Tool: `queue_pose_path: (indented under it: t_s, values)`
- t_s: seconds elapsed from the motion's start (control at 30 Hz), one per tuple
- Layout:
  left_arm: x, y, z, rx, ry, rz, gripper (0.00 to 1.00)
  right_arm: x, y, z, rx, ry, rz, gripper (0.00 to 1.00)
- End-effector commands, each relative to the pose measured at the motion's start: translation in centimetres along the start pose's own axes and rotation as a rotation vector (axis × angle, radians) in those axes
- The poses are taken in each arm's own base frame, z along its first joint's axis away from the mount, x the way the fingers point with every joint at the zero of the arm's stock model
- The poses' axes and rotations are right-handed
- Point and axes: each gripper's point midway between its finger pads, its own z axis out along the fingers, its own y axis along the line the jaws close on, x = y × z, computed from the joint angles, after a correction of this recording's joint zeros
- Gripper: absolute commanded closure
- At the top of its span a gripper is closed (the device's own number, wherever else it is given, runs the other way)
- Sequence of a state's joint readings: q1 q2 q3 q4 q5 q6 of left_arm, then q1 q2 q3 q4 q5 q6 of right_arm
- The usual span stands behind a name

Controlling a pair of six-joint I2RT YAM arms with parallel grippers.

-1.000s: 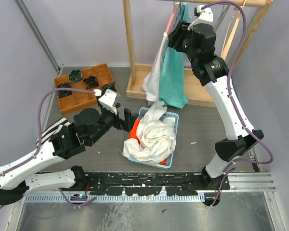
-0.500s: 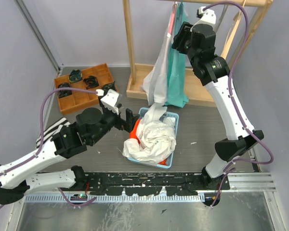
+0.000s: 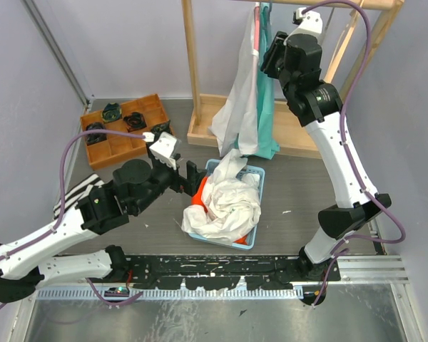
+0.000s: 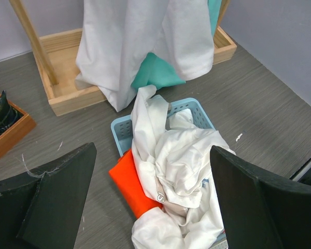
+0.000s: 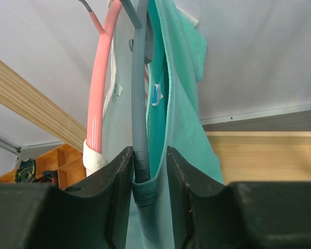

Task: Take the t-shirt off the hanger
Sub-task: Pick up the hanger from the clothesline.

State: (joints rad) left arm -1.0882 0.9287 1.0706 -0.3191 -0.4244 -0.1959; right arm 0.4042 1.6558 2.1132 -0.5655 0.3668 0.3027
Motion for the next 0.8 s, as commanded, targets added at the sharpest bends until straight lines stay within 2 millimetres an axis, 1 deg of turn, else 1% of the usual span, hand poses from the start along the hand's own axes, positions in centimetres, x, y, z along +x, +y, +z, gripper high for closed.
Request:
queue_pose_path:
  t_s: [0.0, 0.1, 0.17, 0.27, 0.33, 0.6, 0.67, 0.77]
  values:
    - [-0.7, 0.0, 0.1, -0.001, -0.016, -0.014, 0.02, -3.0, 0.2, -0.9, -0.002, -0.081, 0.007, 0.66]
    - [-0.7, 0.0, 0.1, -0.002, -0.015, -0.012, 0.02, -3.0, 0.1, -0.7, 0.007, -0.081, -0.002, 0.74]
    - [-0.7, 0.0, 0.1, -0.004, -0.014, -0.012, 0.02, -2.9, 0.1, -0.5, 0.008, -0.080, -0.010, 0.75]
    - [-0.6, -0.1, 0.2, -0.002, -0.015, -0.014, 0.02, -2.7, 0.2, -0.1, 0.010, -0.075, -0.021, 0.74]
    - [-0.6, -0.1, 0.2, -0.002, -0.013, -0.013, 0.02, -2.7, 0.2, 0.2, 0.012, -0.075, -0.027, 0.69]
    - [-0.5, 0.2, 0.0, -0.012, -0.013, -0.013, 0.02, -2.2, 0.1, 1.4, 0.038, -0.063, -0.052, 0.67]
    - [-0.5, 0.2, 0.0, -0.013, -0.013, -0.012, 0.02, -2.3, 0.1, 1.4, 0.038, -0.064, -0.052, 0.69]
    - [-0.6, 0.2, 0.0, -0.013, -0.014, -0.011, 0.02, -2.7, -0.1, 1.1, 0.045, -0.078, -0.053, 0.77]
